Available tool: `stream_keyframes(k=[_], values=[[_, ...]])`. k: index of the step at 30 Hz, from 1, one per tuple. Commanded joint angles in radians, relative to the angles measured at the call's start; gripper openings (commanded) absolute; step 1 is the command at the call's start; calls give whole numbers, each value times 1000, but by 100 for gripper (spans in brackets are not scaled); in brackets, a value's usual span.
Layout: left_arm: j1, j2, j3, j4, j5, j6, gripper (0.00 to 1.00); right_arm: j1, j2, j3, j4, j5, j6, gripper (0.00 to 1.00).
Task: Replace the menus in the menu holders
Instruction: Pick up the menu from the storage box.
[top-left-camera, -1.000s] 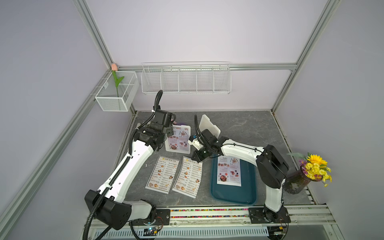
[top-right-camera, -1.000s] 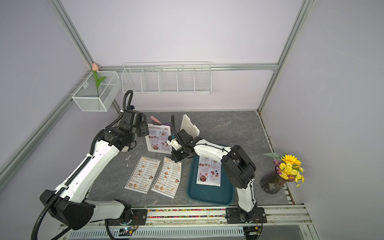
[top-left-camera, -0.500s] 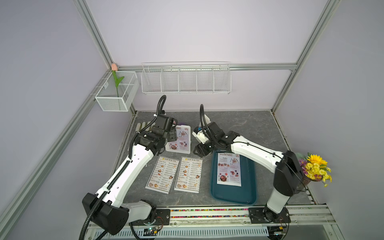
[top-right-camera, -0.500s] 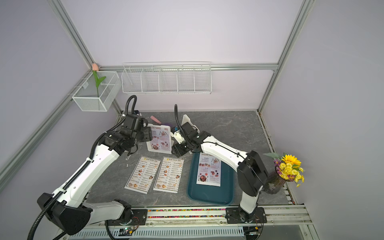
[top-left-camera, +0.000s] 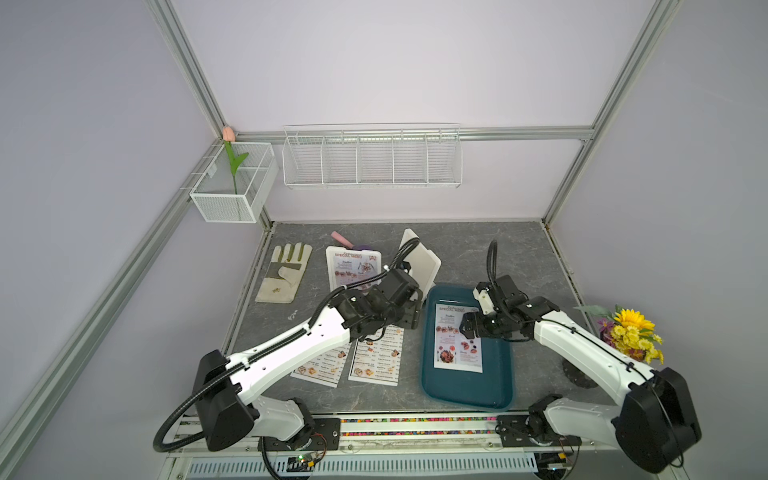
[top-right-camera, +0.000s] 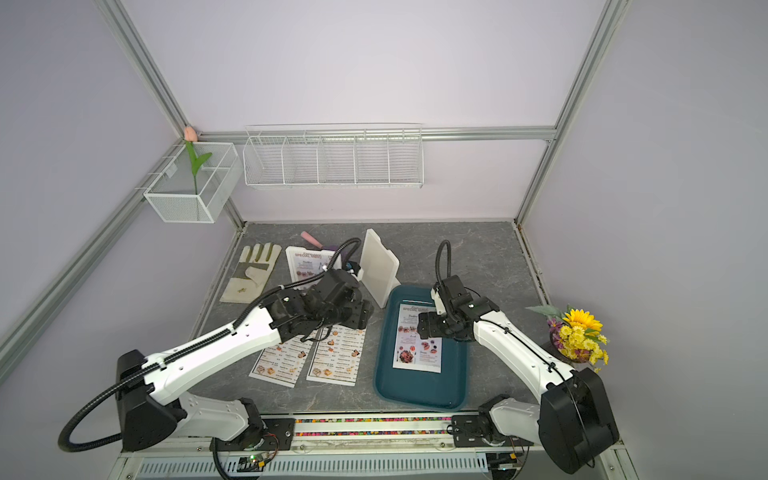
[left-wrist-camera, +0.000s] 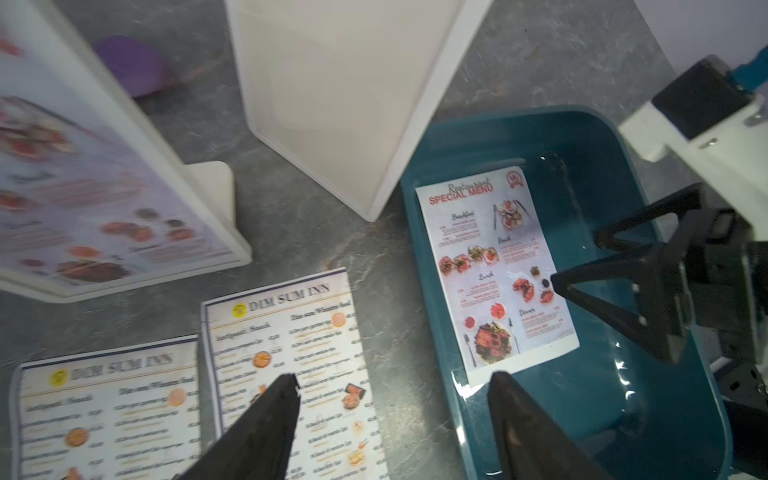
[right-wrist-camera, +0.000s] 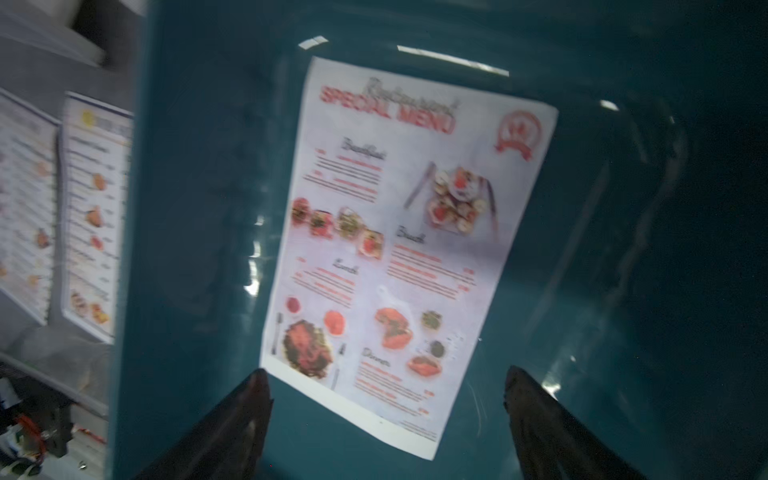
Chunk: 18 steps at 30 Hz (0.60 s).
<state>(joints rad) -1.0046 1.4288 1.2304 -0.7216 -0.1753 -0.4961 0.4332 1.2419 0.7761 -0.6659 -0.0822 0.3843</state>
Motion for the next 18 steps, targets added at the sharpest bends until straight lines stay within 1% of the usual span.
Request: stream_keyframes(k=[1,4,8,12,15,18], values=[[-20,82,-7,54,40,-74,74,-16,27,-44,76,18,54,91],[-29,124,-32,101,55,-76,74,-30,60,-79,116,55,64,91],[-29,156,-43,125,62,-71,75,-35,95,-116,204,6,68,91],[-29,185,-42,131,73,-58,75,-31,174,-117,262,-18,70,90],[-29,197,-46,131,69,-47,75,-9,222,-117,296,-47,78,89],[-29,207,-33,110,61,-55,75,40,241,-116,320,-62,105,89]])
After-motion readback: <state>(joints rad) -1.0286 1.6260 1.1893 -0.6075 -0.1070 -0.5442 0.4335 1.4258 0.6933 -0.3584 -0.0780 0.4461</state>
